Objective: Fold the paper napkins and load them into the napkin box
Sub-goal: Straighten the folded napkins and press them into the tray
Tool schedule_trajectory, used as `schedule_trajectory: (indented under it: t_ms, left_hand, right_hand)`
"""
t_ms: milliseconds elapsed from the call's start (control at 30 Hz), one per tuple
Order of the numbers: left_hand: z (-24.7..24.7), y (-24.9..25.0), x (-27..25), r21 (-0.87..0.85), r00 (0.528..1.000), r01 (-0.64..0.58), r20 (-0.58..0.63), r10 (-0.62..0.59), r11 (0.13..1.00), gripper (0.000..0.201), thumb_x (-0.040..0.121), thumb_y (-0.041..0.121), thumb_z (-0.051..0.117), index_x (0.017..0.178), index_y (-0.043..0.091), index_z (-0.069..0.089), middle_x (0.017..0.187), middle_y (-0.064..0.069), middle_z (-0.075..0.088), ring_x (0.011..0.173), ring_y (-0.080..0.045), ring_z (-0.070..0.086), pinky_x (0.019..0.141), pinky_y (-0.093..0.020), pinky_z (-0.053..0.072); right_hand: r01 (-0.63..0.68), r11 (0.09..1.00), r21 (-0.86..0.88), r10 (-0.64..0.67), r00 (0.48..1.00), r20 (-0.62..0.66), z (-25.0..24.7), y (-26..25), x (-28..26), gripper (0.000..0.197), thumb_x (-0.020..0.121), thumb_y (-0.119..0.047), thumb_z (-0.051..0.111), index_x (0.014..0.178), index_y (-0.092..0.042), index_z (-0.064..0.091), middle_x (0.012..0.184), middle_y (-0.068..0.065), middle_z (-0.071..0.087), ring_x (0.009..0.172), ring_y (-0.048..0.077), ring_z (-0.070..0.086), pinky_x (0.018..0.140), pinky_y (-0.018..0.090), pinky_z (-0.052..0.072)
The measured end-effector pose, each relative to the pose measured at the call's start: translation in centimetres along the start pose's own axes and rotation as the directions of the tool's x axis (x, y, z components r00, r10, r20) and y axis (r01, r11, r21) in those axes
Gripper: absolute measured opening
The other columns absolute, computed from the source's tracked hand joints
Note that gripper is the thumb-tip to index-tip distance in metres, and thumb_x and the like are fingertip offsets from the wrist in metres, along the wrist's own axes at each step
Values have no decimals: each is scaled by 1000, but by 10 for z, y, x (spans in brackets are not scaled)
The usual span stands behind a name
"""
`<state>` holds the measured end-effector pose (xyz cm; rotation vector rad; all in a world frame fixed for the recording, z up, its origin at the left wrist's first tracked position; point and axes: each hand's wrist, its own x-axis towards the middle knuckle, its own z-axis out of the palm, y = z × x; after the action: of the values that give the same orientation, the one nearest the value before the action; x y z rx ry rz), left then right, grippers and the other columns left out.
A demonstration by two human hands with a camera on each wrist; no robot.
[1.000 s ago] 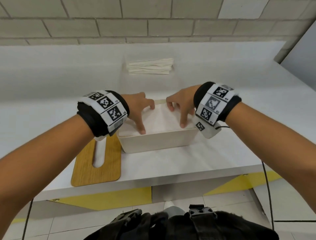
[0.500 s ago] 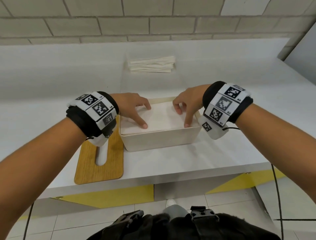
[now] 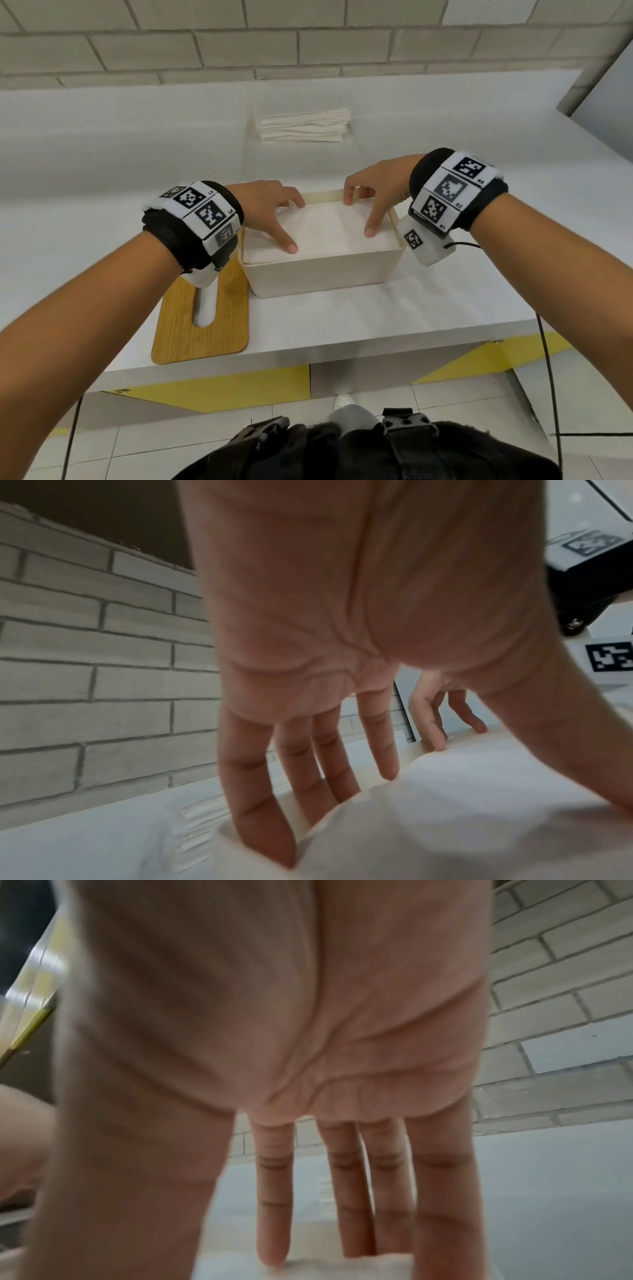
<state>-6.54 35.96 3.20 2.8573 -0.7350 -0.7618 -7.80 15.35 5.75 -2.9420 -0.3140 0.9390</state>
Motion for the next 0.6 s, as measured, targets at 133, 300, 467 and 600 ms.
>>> schedule_trajectory:
  t_ms: [133,300,467,600]
  left_hand:
    - [-6,-3,-4,-38,1000,25,-12,-25,999,78,71,50,73,136,29,37,132,1,47,119,-18,45,98,-31,36]
    - [-18,-8,-21,-149,987,8,-159,-32,989,55,82,53,59,131,29,46,117,6,55,103,-12,50,92,-27,38]
    - [-28,-48,-40,-474,867,-8,-441,-230,880,26,97,24,46,120,18,55,106,-3,63,88,-18,59,67,-26,48]
    - [-12,-94,-40,-484,874,249,-260,-409,839,35,95,5,46,129,8,49,121,-12,59,99,-26,59,77,-35,50]
  right_hand:
    - [53,996,67,-45,993,-111,-9,-9,-11,53,74,-45,73,119,-31,49,114,-4,51,108,24,58,93,37,48]
    - [207,973,101,-173,946,-276,-20,-35,-37,38,85,-49,59,117,-31,52,111,-5,58,106,16,57,88,28,44]
    - [484,872,71,-437,837,-328,6,-89,-60,30,93,-38,51,118,-22,57,111,-5,62,103,9,57,80,16,44]
    - [645,764,5,-635,754,-169,43,-139,-49,33,95,-33,49,121,-13,58,117,-1,62,106,11,57,82,14,43]
